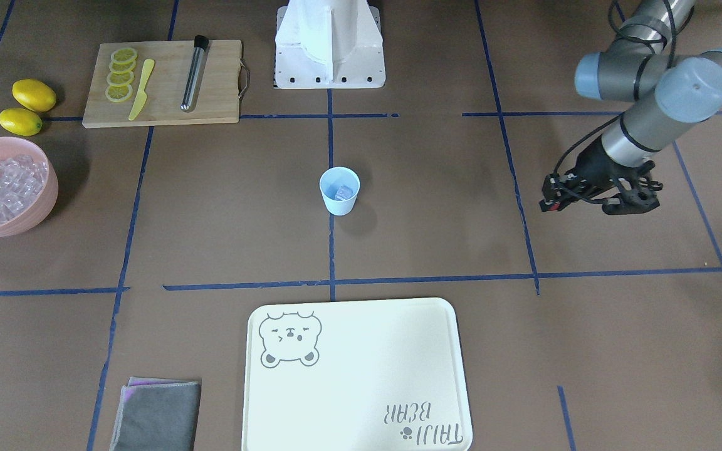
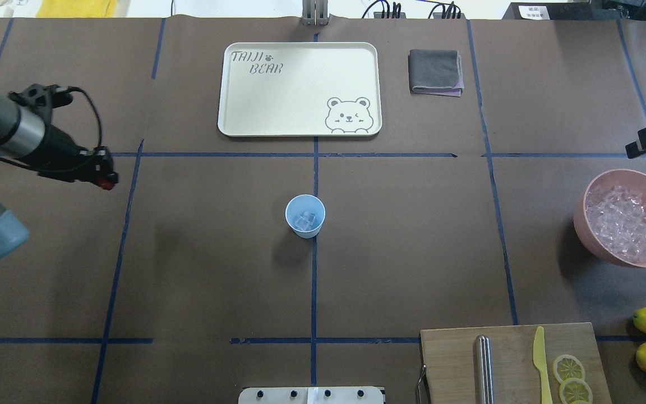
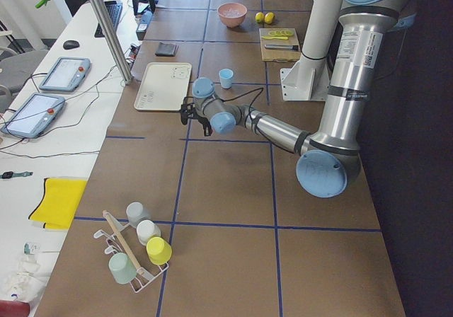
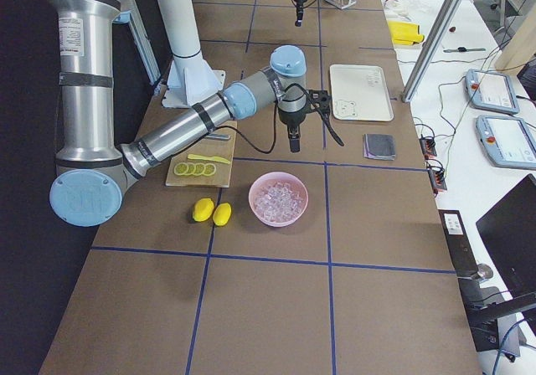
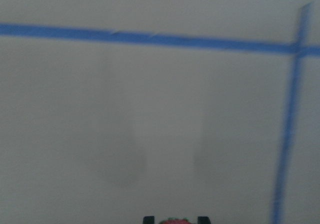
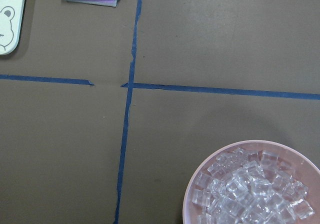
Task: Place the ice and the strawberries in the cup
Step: 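Carry the strawberry with the left gripper over the light-blue cup, then open the left gripper to drop the strawberry into the cup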
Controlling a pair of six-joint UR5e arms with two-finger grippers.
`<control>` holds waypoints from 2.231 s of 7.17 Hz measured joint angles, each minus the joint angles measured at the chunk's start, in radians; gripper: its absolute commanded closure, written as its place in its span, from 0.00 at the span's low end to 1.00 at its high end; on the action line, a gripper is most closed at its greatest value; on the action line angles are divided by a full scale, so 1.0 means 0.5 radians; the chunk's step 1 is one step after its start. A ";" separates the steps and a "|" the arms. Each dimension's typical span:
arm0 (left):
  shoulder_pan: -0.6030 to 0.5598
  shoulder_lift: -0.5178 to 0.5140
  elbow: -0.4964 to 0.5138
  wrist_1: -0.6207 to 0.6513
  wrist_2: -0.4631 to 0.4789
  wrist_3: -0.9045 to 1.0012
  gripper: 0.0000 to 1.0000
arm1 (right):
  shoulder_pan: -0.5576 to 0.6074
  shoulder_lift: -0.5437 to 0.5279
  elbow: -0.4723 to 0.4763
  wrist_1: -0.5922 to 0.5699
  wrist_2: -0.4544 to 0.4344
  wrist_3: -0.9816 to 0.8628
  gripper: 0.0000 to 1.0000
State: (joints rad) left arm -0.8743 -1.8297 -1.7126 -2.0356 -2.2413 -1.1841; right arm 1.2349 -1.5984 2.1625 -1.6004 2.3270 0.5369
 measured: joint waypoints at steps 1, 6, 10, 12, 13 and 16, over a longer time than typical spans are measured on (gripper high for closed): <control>0.163 -0.232 0.019 0.003 0.085 -0.254 1.00 | 0.000 -0.003 -0.003 0.002 -0.001 0.000 0.00; 0.605 -0.786 0.111 -0.007 0.542 -0.659 0.85 | 0.000 0.000 -0.027 0.010 0.000 0.002 0.00; 0.687 -0.841 0.181 -0.018 0.670 -0.658 0.33 | 0.000 0.003 -0.013 0.010 0.003 0.011 0.00; 0.687 -0.837 0.175 -0.016 0.672 -0.655 0.19 | 0.000 0.003 -0.011 0.010 0.004 0.012 0.00; 0.687 -0.835 0.173 -0.015 0.673 -0.654 0.19 | 0.000 0.003 -0.010 0.010 0.005 0.012 0.00; 0.672 -0.783 0.126 -0.008 0.675 -0.649 0.19 | 0.011 0.003 -0.009 0.005 0.005 0.009 0.00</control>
State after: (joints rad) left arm -0.5381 -2.2212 -1.6496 -2.0397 -1.9037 -1.5087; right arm 1.2406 -1.5971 2.1583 -1.5978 2.3294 0.5413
